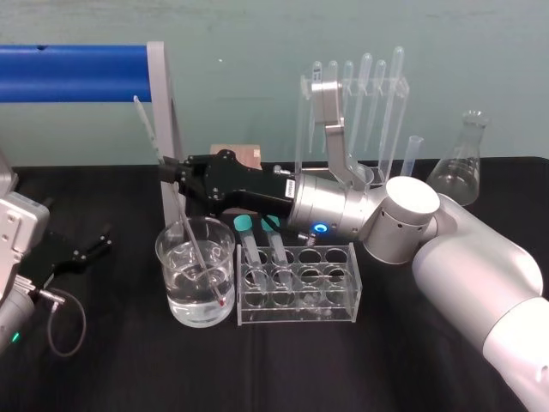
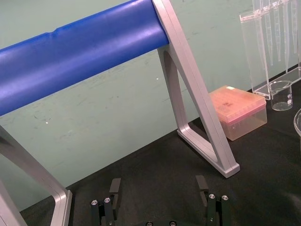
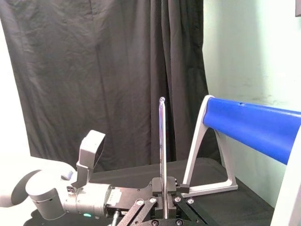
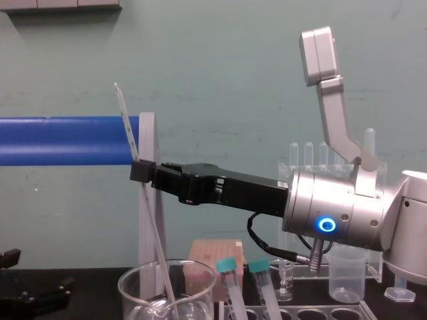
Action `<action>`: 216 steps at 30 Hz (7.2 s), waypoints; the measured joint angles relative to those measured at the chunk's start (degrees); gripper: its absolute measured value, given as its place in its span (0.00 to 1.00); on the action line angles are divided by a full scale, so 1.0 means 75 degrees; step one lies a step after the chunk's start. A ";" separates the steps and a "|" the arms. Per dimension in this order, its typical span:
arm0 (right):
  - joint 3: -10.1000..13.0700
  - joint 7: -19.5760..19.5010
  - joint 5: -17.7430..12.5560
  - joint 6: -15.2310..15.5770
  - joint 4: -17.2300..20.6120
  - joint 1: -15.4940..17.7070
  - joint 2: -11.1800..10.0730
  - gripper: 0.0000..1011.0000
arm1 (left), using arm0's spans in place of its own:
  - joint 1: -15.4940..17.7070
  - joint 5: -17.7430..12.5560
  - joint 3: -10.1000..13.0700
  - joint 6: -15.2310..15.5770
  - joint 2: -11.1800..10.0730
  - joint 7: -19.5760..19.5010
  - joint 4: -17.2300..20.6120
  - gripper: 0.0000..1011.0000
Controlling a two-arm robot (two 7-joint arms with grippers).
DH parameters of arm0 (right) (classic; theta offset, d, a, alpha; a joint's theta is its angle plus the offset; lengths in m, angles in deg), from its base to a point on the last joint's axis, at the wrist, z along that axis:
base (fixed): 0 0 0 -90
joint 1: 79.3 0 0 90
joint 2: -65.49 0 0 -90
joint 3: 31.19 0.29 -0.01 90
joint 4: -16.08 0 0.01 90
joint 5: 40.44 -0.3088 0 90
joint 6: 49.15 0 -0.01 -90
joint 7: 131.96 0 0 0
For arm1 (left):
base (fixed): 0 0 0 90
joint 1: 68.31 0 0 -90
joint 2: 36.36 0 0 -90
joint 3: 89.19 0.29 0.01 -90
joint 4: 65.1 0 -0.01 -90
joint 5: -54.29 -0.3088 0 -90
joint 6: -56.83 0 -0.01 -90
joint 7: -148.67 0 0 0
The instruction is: Hold the thermometer with one hand and immerse one end into the beaker, then reinsert it into the test tube rack.
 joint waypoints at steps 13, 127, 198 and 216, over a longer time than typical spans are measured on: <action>-0.0019 -0.0151 0.0045 0.0041 0.0163 0.0075 -0.0054 0.05 | 0.0000 0.0001 0.0000 0.0000 0.0000 0.0000 0.0000 1.00; -0.0121 -0.0515 0.0139 0.0167 0.0723 0.0347 -0.0262 0.05 | 0.0000 0.0000 0.0000 0.0000 0.0000 0.0000 0.0000 1.00; 0.1279 -0.1103 -0.1194 0.0047 0.3661 0.0603 -0.1334 0.05 | 0.0000 0.0000 0.0000 0.0000 0.0000 0.0000 0.0000 1.00; 0.1578 -0.2372 -0.0847 0.0224 0.4705 0.2297 -0.2815 0.05 | 0.0000 0.0001 0.0000 0.0000 0.0000 0.0000 0.0000 1.00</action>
